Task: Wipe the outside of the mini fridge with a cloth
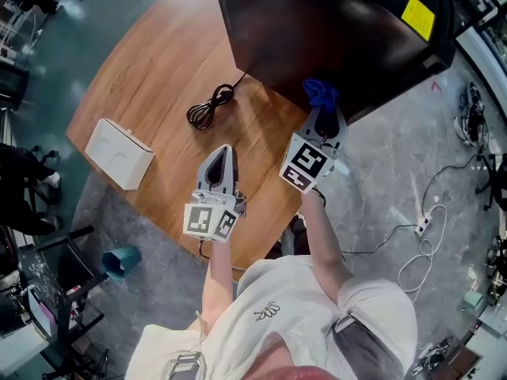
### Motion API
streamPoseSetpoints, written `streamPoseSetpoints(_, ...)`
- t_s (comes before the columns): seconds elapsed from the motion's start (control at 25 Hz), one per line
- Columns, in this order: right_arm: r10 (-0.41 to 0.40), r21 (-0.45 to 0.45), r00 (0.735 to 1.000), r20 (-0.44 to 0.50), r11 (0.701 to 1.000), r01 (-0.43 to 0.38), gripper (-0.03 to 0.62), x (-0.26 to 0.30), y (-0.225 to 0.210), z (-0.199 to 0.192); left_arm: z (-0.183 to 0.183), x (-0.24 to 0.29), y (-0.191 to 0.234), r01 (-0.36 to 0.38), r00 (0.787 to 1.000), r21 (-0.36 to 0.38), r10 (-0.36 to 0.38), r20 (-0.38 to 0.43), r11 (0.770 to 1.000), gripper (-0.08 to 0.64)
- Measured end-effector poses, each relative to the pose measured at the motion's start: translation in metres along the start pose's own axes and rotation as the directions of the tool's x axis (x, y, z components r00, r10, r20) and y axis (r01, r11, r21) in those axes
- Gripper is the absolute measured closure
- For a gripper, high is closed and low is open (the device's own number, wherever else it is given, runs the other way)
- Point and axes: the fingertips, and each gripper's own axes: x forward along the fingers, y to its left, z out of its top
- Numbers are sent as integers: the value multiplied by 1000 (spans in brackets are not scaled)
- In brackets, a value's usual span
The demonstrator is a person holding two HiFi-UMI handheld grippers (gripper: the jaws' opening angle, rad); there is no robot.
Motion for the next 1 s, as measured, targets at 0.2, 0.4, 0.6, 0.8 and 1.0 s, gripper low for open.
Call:
streamPoseSetpoints(0.2, 3, -25, 1000, -12, 1000, -3, 531, -12, -29, -6, -2, 0, -5, 11, 1000, -1, -11, -5, 1000, 555)
streamPoseSetpoints(0.4, -10, -10, 1000, -18, 1000, 10, 531, -20, -49, -7, -7, 4, -6, 19, 1000, -2, -19, -22, 1000, 555)
streamPoseSetpoints(0.6, -39, -3, 999, -18, 999, 39, 531, -24, -62, -6, -9, 7, -6, 23, 999, -8, -23, -24, 1000, 555)
streamPoseSetpoints(0.8, -83, -10, 996, -18, 997, 82, 531, -28, -77, -6, -13, 8, -6, 22, 999, -9, -22, -36, 1000, 555)
streamPoseSetpoints(1.0, -117, -6, 993, -22, 993, 117, 531, -33, -88, -6, -13, 9, -6, 27, 999, -12, -28, -32, 1000, 555)
